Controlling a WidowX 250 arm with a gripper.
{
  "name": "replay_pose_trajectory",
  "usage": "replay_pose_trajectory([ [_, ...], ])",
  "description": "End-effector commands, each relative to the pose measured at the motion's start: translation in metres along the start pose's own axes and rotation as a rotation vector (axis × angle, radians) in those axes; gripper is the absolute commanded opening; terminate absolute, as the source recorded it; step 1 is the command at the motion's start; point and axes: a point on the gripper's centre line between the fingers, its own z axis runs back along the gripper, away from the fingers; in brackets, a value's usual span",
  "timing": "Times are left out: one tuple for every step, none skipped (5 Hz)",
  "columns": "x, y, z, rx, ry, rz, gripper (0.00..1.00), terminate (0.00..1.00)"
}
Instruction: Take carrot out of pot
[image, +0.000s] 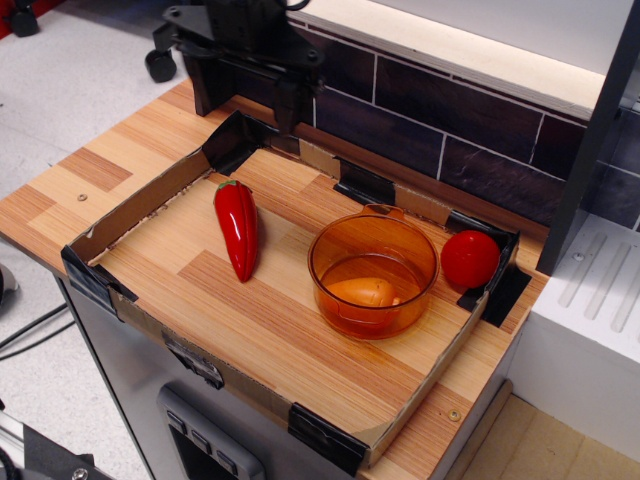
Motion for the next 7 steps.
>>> replay_pose_trajectory([
  [-0.014, -0.043, 0.03, -0.162, 0.108, -0.451, 1.0, 0.0],
  [-0.025, -0.061, 0.02, -0.206, 0.131, -0.7, 1.0, 0.0],
  [-0.031, -0.071, 0.005, -0.251, 0.146, -0.81, 1.0, 0.0],
  [-0.037, -0.079, -0.008, -0.294, 0.17, -0.881, 1.0, 0.0],
  [-0.042, -0.087, -0.018, -0.325, 0.182, -0.925, 1.0, 0.0],
  [-0.046, -0.091, -0.025, -0.306, 0.158, -0.955, 1.0, 0.0],
  [-0.053, -0.095, -0.039, -0.288, 0.161, -0.973, 1.0, 0.0],
])
